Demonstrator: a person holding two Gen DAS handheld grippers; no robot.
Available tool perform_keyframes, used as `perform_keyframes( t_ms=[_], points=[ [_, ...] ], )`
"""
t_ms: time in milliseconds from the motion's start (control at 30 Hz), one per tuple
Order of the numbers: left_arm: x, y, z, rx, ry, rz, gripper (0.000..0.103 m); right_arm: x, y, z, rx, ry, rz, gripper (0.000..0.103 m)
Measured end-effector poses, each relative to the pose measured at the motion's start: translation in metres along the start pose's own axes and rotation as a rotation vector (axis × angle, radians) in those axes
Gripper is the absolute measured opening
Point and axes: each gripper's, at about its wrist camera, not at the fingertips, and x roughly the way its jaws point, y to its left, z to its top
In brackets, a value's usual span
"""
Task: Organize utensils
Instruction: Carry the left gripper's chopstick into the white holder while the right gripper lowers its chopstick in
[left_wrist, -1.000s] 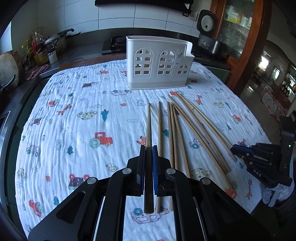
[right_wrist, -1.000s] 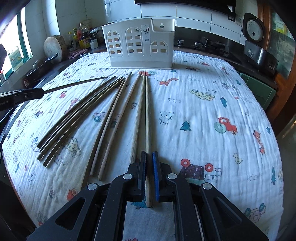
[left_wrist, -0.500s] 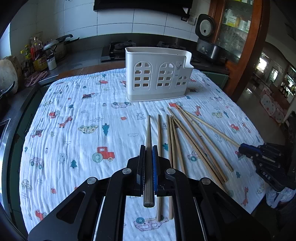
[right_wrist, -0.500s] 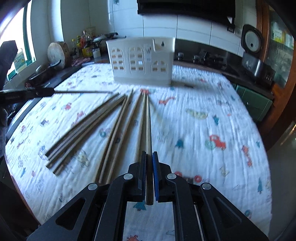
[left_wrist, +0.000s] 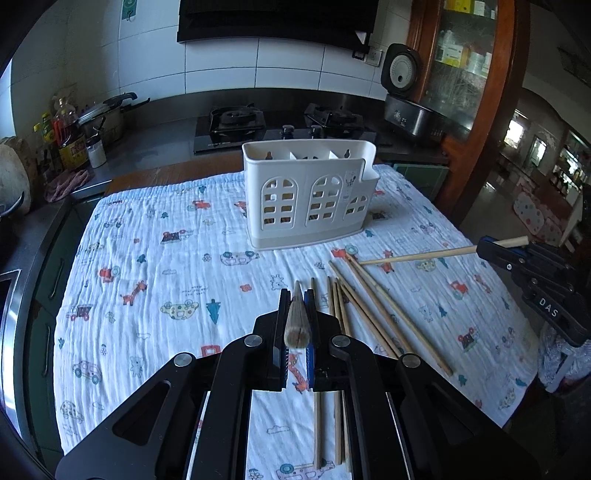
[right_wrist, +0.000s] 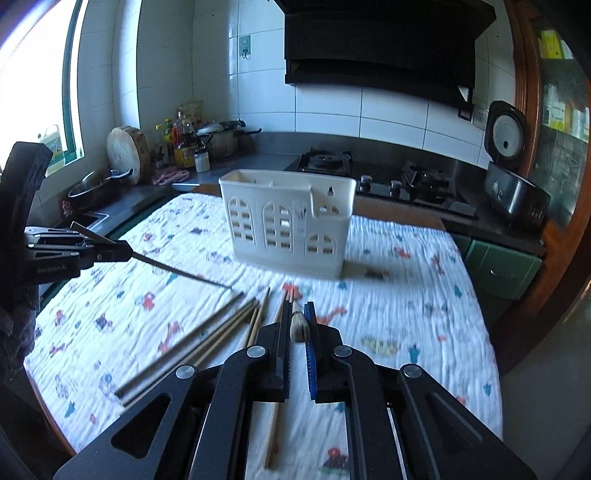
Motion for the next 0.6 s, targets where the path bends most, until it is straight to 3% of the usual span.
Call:
perform_keyframes(
  t_ms=[400,600],
  points=[
    [-0.039,0.004,0.074,0.010,-0.096,-0.060,0.006,-0.015,-0.024,0.107,-0.021,-0.026,0.053,0.007],
    [-0.068,-0.003,0.112,0.054,-0.163,-0.076,0.006,-0.026,-0.034,0.149,-0.035,-0.036,0.040,0.007]
  ],
)
